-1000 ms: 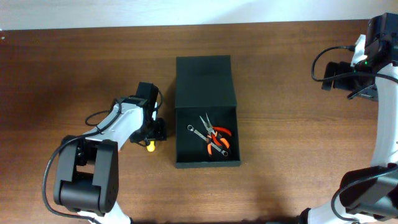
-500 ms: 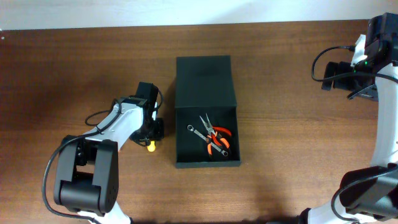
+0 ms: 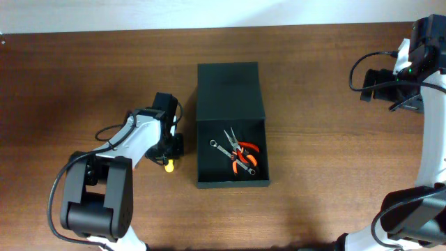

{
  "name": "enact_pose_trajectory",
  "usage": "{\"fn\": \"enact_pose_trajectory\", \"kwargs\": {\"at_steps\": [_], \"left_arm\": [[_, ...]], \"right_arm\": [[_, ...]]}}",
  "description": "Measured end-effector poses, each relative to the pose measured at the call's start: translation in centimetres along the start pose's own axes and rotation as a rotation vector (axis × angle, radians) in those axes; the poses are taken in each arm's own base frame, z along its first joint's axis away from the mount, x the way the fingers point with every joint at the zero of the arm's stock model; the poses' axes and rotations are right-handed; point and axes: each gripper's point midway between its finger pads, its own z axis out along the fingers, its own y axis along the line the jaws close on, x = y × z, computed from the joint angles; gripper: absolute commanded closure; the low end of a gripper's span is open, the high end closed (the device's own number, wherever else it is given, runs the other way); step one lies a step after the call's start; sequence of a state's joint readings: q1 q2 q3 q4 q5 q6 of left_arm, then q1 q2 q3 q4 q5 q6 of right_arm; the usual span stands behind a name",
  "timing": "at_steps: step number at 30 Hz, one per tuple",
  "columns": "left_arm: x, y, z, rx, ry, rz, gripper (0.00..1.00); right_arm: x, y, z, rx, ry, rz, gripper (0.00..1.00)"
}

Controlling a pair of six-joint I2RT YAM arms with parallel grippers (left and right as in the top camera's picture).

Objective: Pack container
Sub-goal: 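Lift the screwdriver and carry it over the green box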

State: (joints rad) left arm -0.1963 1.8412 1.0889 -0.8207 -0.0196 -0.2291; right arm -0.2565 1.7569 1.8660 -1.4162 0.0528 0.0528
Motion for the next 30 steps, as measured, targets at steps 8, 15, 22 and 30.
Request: {"fn": "enact_pose_trajectory", "kwargs": {"at_steps": [8, 15, 22, 30], "left_arm": [[-3.2, -0.6, -4.3, 0.010, -0.049, -0.001, 0.85], [-6.4, -1.2, -10.4, 0.013, -0.132, 0.050, 0.85], [-5.8, -4.4, -15.5, 0.030, -0.190, 0.217, 0.85], [-1.8, -12.1, -19.2, 0.170, -0.256, 0.466, 0.85]], "right_arm": [[0.0, 0.0, 0.0, 0.000, 0.000, 0.000, 0.01], [0.0, 0.0, 0.0, 0.000, 0.001, 0.000, 0.01], [0.0, 0.0, 0.0, 0.000, 0.000, 0.000, 0.01], [0.0, 0.0, 0.0, 0.000, 0.000, 0.000, 0.01]]}}
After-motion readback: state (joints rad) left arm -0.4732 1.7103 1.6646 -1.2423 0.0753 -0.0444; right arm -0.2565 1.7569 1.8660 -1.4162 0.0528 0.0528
